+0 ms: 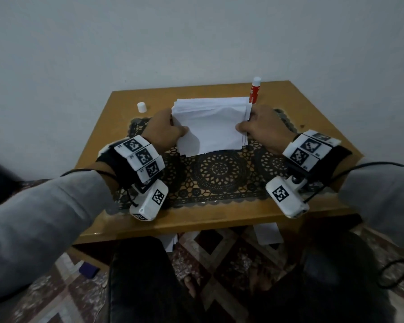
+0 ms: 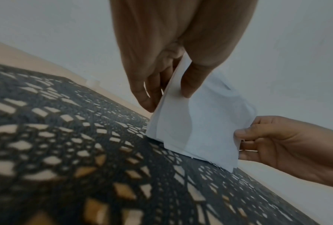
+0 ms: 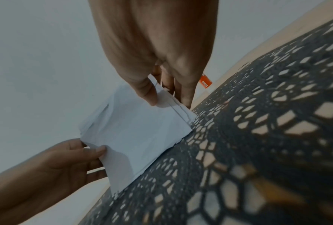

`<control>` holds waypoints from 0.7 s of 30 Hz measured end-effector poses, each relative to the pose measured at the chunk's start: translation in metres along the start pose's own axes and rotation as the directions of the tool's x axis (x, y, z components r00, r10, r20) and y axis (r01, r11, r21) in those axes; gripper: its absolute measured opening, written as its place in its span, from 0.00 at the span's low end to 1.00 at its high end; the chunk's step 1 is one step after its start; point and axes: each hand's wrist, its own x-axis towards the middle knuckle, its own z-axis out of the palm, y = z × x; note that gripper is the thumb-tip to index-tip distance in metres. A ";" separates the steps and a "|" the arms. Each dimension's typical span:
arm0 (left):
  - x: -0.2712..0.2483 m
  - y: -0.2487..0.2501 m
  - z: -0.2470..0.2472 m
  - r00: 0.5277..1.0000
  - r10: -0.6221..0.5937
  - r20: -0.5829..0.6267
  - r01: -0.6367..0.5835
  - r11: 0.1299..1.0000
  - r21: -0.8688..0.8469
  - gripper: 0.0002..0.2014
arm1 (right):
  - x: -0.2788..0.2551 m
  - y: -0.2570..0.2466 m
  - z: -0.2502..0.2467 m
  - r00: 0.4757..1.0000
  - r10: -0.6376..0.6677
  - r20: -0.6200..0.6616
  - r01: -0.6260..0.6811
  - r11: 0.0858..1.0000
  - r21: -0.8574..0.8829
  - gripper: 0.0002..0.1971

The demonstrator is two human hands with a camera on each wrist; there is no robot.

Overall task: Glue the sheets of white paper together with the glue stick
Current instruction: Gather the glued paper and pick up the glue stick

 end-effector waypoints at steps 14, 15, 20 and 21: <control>-0.013 0.004 0.003 0.940 0.332 -0.072 -0.309 0.924 0.226 0.39 | -0.009 0.003 0.001 1.000 0.000 -0.004 0.000 1.000 -0.019 0.21; -0.014 0.006 0.003 0.935 0.338 -0.106 -0.312 0.928 0.206 0.41 | -0.008 0.004 0.002 1.000 0.007 0.000 -0.007 1.000 -0.019 0.22; -0.014 0.004 0.002 0.910 0.409 -0.075 -0.361 0.867 0.344 0.30 | -0.009 0.004 0.002 1.000 0.001 0.005 -0.001 1.000 -0.030 0.22; -0.015 0.002 0.003 0.916 0.396 -0.059 -0.351 0.866 0.355 0.29 | -0.009 0.004 0.002 1.000 0.001 0.008 -0.001 1.000 -0.028 0.22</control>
